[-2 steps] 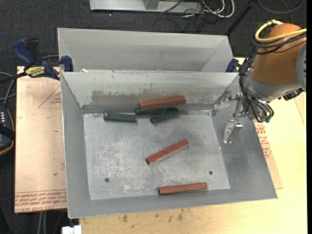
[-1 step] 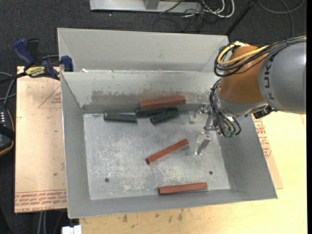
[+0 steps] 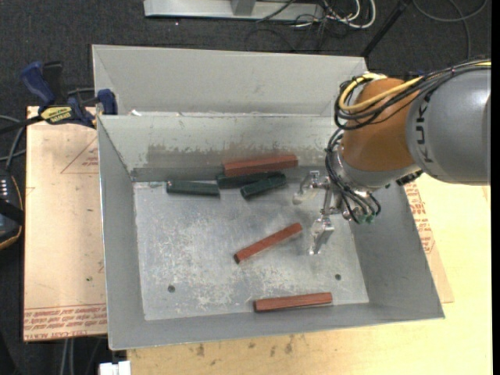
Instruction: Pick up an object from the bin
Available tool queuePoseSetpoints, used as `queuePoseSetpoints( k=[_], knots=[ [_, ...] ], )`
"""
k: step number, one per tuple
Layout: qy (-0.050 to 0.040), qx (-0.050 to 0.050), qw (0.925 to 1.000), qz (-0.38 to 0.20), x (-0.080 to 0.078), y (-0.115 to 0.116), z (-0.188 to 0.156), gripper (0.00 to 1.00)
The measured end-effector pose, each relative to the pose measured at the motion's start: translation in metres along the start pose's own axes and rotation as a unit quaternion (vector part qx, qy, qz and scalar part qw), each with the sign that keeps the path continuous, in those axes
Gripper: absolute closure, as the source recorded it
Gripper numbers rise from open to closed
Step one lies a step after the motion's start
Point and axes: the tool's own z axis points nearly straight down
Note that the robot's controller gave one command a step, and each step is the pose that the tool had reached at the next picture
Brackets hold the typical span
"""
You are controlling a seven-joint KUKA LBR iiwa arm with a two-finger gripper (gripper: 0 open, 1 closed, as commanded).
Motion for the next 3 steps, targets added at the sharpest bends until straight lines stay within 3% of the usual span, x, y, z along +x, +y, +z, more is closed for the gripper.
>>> queuePoseSetpoints(
  k=[1, 2, 3],
  knots=[
    [-0.0011, 0.000, 0.9993, 0.038, 0.009, 0.043, 0.000, 0.00],
    [-0.0053, 0.002, 0.9997, -0.022, -0.003, 0.064, 0.031, 0.00],
    [-0.0126, 0.001, 0.9999, 0.006, 0.004, 0.070, 0.025, 1.00]
  ],
)
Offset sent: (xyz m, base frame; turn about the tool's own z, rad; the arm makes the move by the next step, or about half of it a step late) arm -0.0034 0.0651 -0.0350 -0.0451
